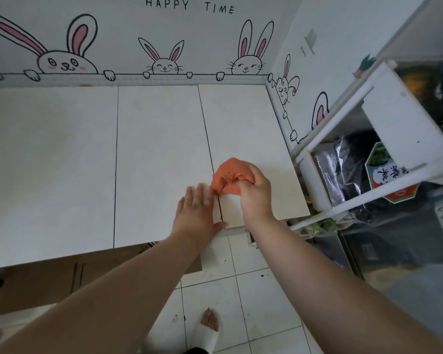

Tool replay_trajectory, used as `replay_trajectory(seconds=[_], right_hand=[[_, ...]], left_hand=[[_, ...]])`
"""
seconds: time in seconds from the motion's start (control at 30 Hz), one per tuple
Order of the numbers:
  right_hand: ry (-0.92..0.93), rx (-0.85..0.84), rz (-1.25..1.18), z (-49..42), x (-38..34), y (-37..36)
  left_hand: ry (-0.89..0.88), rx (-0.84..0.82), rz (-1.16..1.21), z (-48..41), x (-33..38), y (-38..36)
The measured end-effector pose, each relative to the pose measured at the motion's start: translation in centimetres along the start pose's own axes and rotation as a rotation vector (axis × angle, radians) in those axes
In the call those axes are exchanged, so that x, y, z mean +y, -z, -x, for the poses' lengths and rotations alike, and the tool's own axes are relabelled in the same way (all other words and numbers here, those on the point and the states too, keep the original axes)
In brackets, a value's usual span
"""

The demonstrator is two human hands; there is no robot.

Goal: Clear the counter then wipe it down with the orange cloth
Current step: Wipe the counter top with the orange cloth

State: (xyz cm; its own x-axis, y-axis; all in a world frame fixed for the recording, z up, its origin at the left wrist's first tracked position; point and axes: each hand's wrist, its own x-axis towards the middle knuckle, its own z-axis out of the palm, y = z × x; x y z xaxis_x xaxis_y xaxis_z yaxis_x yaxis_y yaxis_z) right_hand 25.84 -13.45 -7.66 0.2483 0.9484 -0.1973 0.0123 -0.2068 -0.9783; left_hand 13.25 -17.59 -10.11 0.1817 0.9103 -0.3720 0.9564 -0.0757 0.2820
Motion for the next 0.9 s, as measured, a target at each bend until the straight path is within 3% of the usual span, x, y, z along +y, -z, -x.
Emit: replay_trajectory(seconds=[0.1,0.17,0.23,0.3,0.33,0.53,0.63,0.73,0.9], right_hand=[[0.091,0.128,-0.078,-1.1,-0.9,0.7],[0.215,0.051,0.037,-1.7,-1.4,1.7],[0.301,-0.138,0.464,-2.4,-1.0,2.5],[0.238,-0.425,1.019,-2.1,0.9,3.0],[0.214,-0.523,1.16,-1.5,2.1,3.2],[0.498,-0.568,1.095,1.0,4.5,7.4],[0.391,-0.393,1.067,-0.7,4.8,9.3],[0.333,-0.264,1.187,-2.1,4.7,6.5],[0.518,-0.609,1.107,-0.7,4.7,0.1]], left_hand=[[0.02,0.013,-0.035,-0.4,0.2,-0.2],[0.033,0.014,-0.047,-0.7,0.3,-0.3],[0.047,0.013,-0.055,-0.9,0.5,-0.2],[0.058,0.008,-0.049,-1.2,0.6,-0.1],[0.061,0.001,-0.043,-1.4,0.6,0.1],[0.067,-0.05,-0.062,-1.7,0.7,0.5],[0.076,-0.056,-0.069,-1.9,0.7,0.6],[0.068,-0.037,-0.074,-1.9,0.6,0.4],[0.147,0.016,-0.092,-1.4,-0.3,0.2]])
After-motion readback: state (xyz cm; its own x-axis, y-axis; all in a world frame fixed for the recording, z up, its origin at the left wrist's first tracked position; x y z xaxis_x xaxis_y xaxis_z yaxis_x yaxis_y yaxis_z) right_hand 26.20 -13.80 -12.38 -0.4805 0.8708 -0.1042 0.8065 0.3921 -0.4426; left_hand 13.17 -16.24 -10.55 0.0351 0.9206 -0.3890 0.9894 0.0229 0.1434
